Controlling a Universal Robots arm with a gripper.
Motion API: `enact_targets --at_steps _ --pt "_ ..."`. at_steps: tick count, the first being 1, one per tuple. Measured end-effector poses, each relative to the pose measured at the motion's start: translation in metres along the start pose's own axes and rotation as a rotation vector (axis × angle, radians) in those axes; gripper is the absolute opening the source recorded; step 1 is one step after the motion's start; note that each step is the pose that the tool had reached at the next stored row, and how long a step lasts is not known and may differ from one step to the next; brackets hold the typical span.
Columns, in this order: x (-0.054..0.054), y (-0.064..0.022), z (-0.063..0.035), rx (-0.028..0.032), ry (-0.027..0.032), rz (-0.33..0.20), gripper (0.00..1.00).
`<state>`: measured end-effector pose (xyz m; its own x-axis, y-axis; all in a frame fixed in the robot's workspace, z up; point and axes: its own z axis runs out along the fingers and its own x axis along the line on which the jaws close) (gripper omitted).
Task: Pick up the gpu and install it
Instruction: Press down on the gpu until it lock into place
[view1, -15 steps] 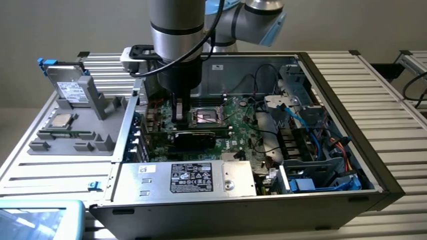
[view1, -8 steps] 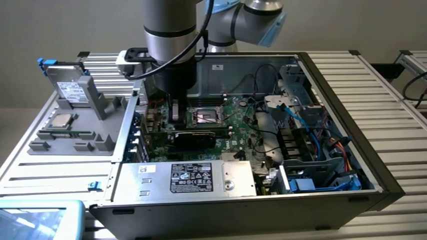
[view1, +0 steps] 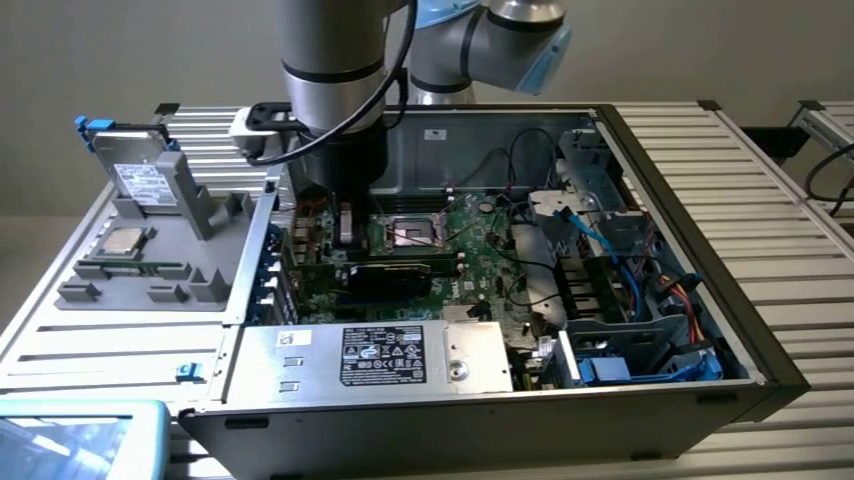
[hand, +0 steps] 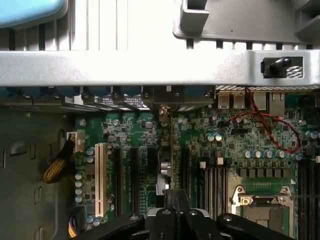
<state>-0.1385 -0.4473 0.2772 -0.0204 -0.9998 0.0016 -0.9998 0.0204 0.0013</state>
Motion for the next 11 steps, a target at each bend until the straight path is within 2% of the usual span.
enact_targets --at_steps 11 --pt "-0.0007 0.0034 0.0053 0.0031 0.0005 0.000 0.12"
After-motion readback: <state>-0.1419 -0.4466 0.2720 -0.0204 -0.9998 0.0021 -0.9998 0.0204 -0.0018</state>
